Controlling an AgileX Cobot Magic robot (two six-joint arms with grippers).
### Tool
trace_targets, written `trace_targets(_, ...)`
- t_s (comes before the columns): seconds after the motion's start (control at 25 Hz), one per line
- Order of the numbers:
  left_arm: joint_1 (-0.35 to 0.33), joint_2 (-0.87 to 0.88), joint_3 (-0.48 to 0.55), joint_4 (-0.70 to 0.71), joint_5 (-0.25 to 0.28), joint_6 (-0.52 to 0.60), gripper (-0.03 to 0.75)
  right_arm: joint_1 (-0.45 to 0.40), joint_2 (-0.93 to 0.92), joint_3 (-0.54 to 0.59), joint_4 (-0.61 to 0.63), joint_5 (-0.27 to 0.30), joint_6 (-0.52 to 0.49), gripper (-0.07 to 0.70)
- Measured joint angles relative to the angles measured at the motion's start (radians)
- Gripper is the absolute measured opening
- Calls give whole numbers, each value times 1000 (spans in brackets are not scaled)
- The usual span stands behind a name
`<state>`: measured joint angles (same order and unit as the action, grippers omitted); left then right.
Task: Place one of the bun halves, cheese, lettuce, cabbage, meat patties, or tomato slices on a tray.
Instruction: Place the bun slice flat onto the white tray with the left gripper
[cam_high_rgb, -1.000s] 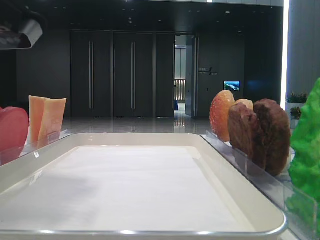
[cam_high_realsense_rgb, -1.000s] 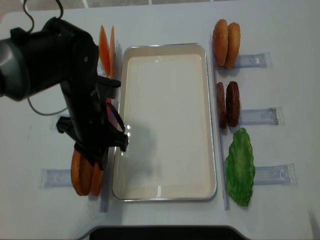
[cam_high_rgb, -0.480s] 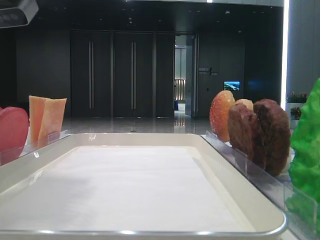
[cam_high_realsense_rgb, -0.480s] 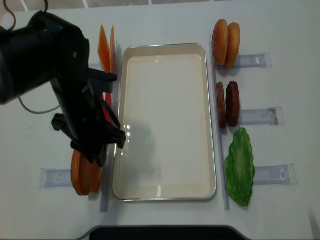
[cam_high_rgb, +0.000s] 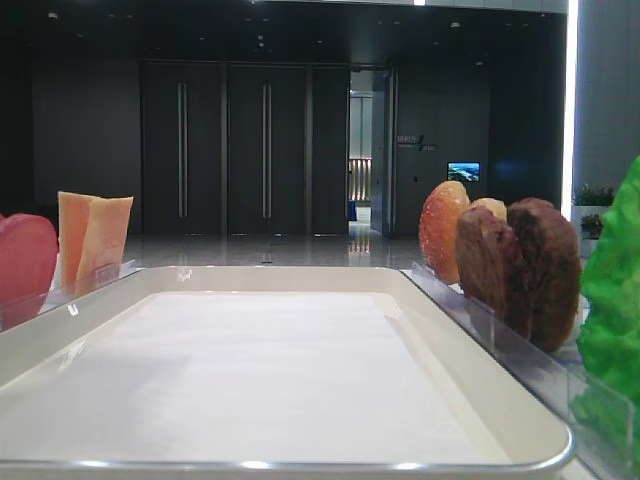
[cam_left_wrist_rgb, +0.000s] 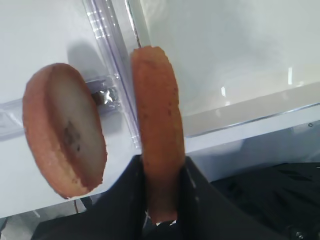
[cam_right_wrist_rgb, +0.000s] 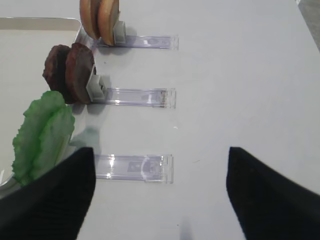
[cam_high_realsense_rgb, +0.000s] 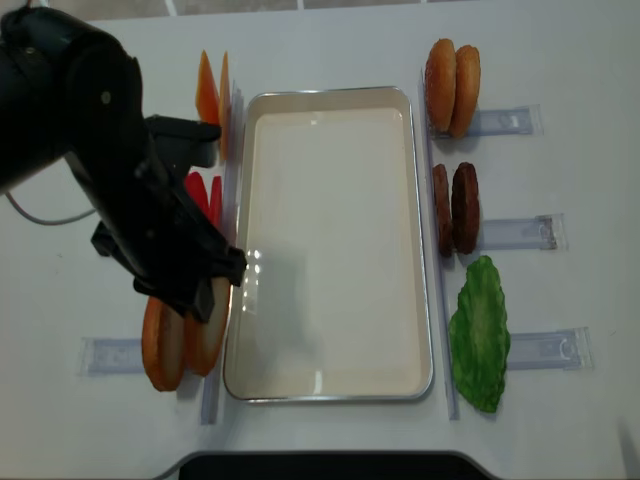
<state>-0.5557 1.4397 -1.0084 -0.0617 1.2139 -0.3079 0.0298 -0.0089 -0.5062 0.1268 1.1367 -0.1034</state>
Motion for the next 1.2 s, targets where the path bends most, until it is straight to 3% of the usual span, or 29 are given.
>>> trace_targets(0.68,0,-21,-58,-60,1,-44,138,0,0,0,0,0,0,518)
trace_targets(1.2,16,-17,-58,-253,-103,119,137,0,0,0,0,0,0,518)
